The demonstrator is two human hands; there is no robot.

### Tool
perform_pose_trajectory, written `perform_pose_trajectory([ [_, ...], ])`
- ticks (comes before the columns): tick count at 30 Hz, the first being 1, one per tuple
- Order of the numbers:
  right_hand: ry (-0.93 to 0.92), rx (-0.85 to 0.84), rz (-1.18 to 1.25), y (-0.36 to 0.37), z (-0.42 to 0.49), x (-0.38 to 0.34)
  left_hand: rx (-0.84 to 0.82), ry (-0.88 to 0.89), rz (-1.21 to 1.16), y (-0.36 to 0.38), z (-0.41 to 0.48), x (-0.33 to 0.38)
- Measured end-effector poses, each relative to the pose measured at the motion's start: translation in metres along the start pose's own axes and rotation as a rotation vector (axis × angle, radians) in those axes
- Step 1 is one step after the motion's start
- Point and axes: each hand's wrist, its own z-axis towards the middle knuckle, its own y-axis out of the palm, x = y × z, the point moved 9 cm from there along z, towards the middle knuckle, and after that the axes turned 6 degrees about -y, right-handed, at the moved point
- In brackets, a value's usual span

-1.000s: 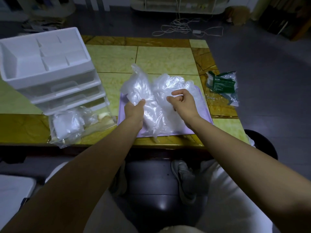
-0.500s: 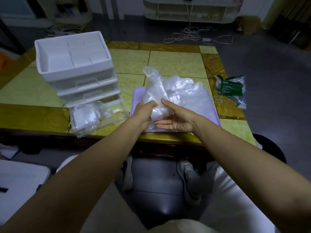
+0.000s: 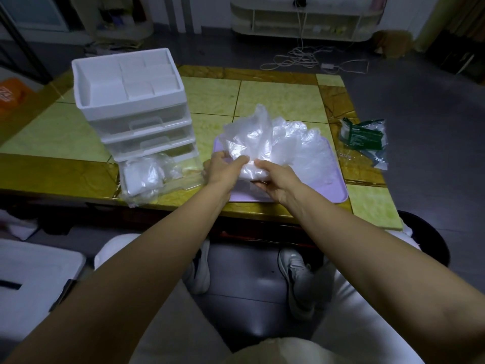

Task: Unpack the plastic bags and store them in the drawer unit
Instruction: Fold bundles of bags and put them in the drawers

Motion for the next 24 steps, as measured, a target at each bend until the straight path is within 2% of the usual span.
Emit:
perform_pose_trajectory([
  [2,-0.015,0.02,0.043,-0.002,0.0,0.0,0.028,-0.18,-0.005,-0.009,-0.005,-0.018],
  [3,-0.02,0.029,0.065,-0.003,0.0,0.001,-0.038,-0.281,-0.073,-0.006,-0.007,-0.027],
  [5,-0.016,0.037,0.08,-0.003,-0.002,0.005,-0.281,-0.418,-0.209,0.01,-0.021,-0.036],
  [7,-0.01,0.039,0.054,-0.003,-0.006,0.008,-0.424,-0.447,-0.299,0.023,-0.029,-0.035],
  [13,0.036,-0.048,-0.091,0.008,-0.019,0.019,-0.245,-0.352,-0.463,0.011,-0.019,-0.036],
  [16,-0.024,0.03,-0.145,-0.002,-0.019,0.015,-0.078,-0.281,-0.446,-0.008,-0.009,-0.044],
  [18,-0.16,0.183,-0.191,-0.019,-0.024,0.002,0.024,-0.255,-0.436,-0.022,-0.006,-0.047],
  [20,-0.392,0.318,-0.315,-0.031,-0.037,-0.021,0.089,-0.228,-0.421,-0.033,-0.006,-0.05],
  [22,-0.498,0.268,-0.443,-0.024,-0.042,-0.028,0.119,-0.193,-0.385,-0.037,-0.007,-0.051],
  [24,-0.391,0.08,-0.506,-0.003,-0.037,-0.013,0.074,-0.17,-0.371,-0.032,-0.011,-0.048],
])
